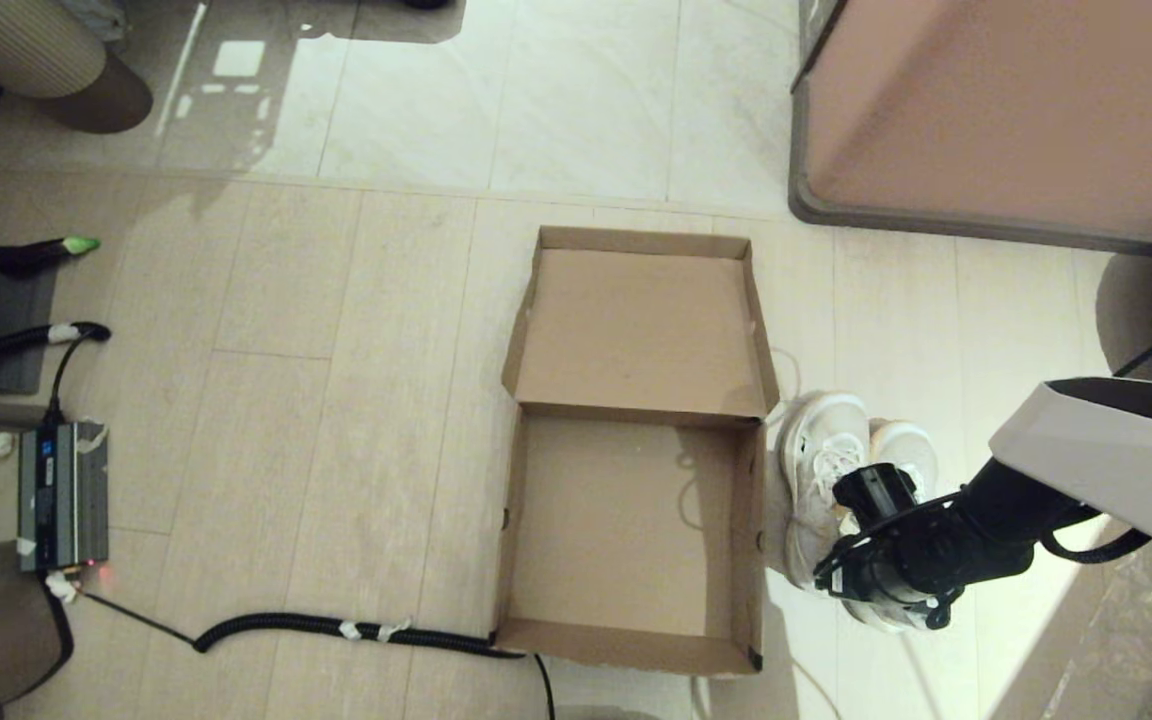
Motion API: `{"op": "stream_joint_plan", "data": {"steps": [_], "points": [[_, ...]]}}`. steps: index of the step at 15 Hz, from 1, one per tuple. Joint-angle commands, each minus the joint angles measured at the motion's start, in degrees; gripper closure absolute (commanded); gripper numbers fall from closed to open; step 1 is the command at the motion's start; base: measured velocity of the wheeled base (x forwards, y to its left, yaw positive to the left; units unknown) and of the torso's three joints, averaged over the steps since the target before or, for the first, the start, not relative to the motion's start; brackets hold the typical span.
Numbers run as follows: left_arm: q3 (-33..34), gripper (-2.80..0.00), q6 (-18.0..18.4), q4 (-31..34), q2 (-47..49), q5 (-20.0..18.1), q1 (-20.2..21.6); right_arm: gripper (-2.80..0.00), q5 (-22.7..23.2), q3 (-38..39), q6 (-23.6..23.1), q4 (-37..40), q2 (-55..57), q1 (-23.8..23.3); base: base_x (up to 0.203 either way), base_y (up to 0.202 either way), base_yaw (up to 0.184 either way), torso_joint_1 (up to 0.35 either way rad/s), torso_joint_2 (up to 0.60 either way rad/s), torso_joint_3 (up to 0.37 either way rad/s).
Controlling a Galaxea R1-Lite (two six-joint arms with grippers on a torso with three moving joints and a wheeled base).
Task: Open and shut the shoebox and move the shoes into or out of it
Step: Put the shoes into the shoe box
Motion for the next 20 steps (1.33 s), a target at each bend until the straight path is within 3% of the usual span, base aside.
{"op": "stream_joint_plan", "data": {"steps": [1,6,12,20], "points": [[0.00,0.00,0.00,0.00,0.07,-0.04,0.00,-2.80,-0.10,-2.30,0.00,0.05,1.20,-0.70,0.000,0.000,0.000,0.000,0.00,0.000],[-0.09,0.00,0.00,0.18,-0.01,-0.04,0.00,-2.80,1.23,0.50,-0.62,6.87,-7.15,-1.03,0.000,0.000,0.000,0.000,0.00,0.000],[-0.09,0.00,0.00,0.18,-0.01,-0.04,0.00,-2.80,6.61,12.12,-1.16,10.91,-20.60,-0.72,0.000,0.000,0.000,0.000,0.00,0.000],[-0.09,0.00,0.00,0.18,-0.01,-0.04,0.00,-2.80,7.32,4.97,-1.18,10.58,-16.55,-5.20,0.000,0.000,0.000,0.000,0.00,0.000]]}}
